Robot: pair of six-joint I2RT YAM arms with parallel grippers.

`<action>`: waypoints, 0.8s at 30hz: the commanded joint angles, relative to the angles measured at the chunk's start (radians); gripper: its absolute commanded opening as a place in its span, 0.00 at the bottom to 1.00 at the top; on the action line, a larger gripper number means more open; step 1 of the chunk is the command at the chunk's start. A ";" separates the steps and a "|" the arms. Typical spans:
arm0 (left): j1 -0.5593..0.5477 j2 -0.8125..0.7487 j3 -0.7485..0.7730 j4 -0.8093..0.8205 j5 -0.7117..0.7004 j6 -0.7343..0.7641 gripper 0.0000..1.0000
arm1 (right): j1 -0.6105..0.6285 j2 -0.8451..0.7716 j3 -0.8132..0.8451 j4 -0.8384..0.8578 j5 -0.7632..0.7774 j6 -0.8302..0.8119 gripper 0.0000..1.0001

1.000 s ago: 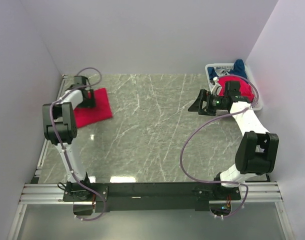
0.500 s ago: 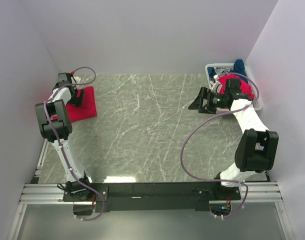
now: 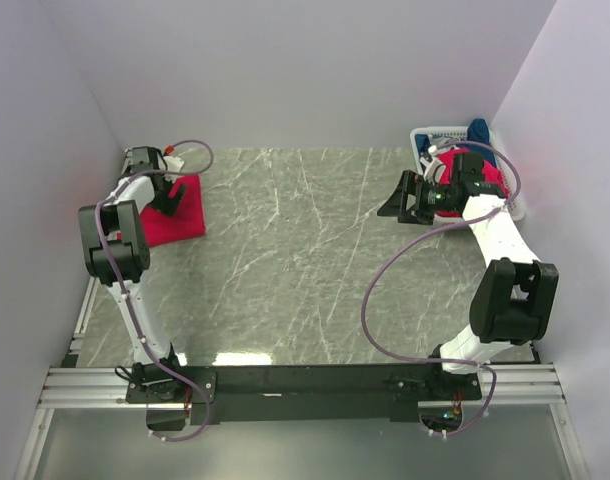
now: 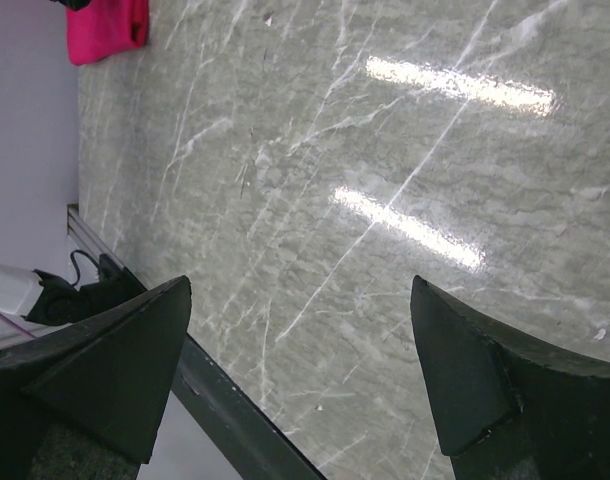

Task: Fold and stack the t-shirts
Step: Neatly place the folded tshirt to the corner

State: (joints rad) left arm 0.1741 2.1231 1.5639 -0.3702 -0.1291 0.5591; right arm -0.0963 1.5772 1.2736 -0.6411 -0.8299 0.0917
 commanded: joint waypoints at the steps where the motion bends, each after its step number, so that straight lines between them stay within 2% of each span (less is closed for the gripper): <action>1: -0.042 0.066 -0.059 -0.211 0.137 0.005 0.98 | -0.010 -0.019 0.053 -0.020 0.009 -0.024 0.96; 3: -0.039 0.071 -0.039 -0.231 0.155 0.019 0.95 | -0.010 -0.016 0.055 -0.017 0.000 -0.020 0.96; 8: -0.038 0.040 -0.027 -0.233 0.154 0.096 0.98 | -0.010 -0.008 0.050 -0.002 -0.017 0.003 0.96; 12: -0.010 -0.027 0.033 -0.286 0.192 0.067 0.99 | -0.010 -0.011 0.067 -0.015 -0.021 0.002 0.96; 15: 0.001 -0.138 0.035 -0.349 0.242 -0.062 0.99 | -0.008 -0.022 0.072 -0.022 -0.021 -0.003 0.97; 16: 0.001 -0.172 0.016 -0.348 0.246 -0.146 0.99 | -0.010 -0.025 0.069 -0.019 -0.026 -0.001 0.97; 20: -0.002 -0.345 -0.121 -0.365 0.258 -0.385 0.99 | -0.008 -0.026 0.053 -0.006 -0.037 0.006 0.97; 24: -0.004 -0.420 -0.260 -0.349 0.264 -0.499 0.99 | -0.010 -0.029 0.049 -0.003 -0.040 0.013 0.97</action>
State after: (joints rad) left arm 0.1730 1.7538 1.3830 -0.6945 0.1001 0.2211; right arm -0.0967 1.5768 1.2984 -0.6525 -0.8501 0.0959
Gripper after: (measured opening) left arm 0.994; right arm 0.968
